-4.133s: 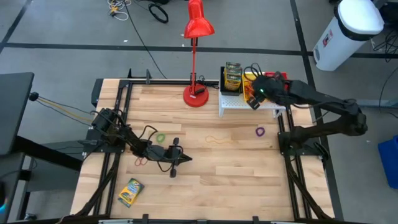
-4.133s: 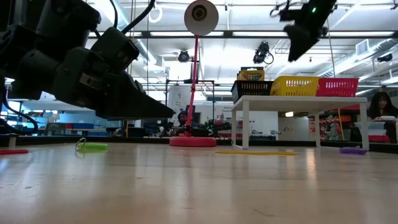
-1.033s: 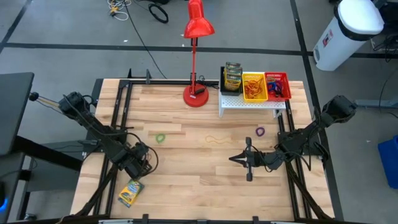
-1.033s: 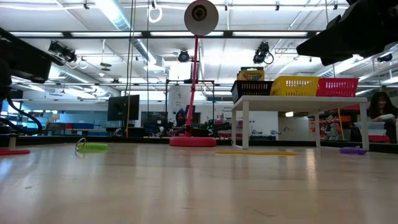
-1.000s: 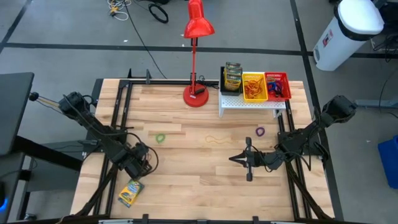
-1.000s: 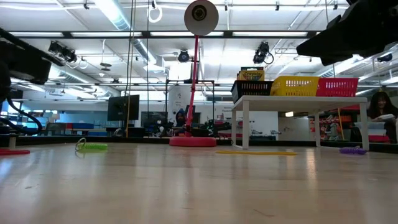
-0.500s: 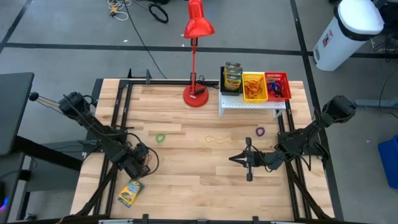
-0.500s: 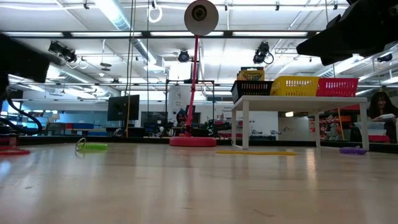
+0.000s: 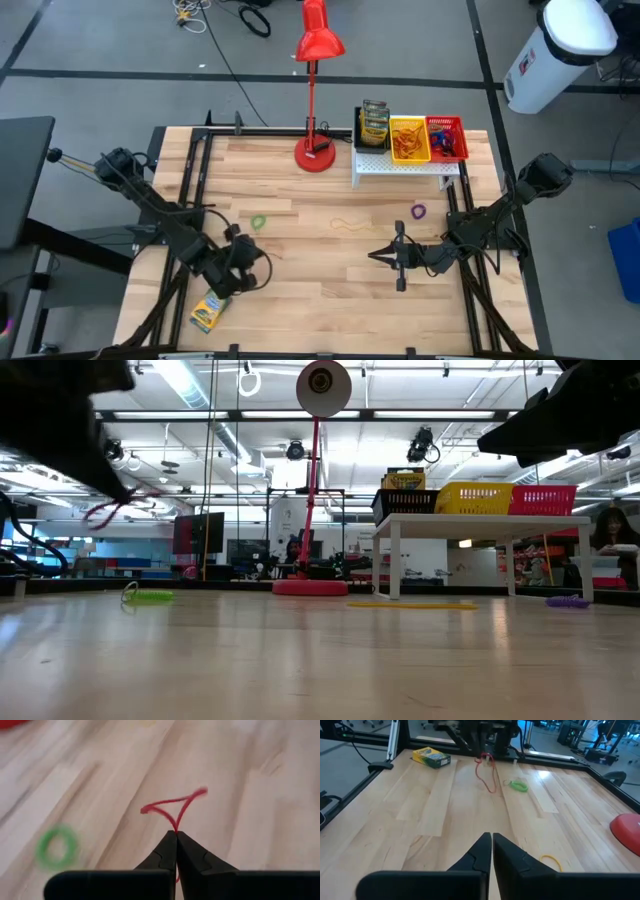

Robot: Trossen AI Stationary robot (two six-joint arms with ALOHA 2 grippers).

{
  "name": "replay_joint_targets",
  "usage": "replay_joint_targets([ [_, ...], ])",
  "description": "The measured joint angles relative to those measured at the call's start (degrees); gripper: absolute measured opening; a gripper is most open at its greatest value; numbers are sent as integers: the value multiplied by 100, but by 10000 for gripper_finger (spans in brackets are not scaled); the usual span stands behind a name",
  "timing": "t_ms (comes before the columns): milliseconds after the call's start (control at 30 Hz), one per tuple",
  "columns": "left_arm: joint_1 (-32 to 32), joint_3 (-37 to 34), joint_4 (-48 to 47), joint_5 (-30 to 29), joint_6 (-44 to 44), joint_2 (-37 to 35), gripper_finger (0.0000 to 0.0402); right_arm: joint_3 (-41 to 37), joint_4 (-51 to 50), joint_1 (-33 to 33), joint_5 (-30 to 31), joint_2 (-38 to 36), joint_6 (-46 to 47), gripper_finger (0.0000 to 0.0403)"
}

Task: Pick & Place Office Desk Supplies
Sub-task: Put the red rubber band into the yellow bin

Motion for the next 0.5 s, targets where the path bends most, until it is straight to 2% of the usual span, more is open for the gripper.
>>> replay_joint_targets([
  [133,281,-181,1361,-35,1470,-2,5,0,-4,0,0,0,0,23],
  [267,814,-677,3136,434,3080,-2,5,0,-5,-2,0,0,0,17],
  [333,1231,-994,4290,930,3920,-2,5,0,3,-2,2,0,28,17],
  [433,1969,-1313,6146,2145,4897,27,5,1,211,-53,74,84,98,22],
  [500,2442,-1338,6928,2951,5274,193,5,2,402,-138,144,215,109,31],
])
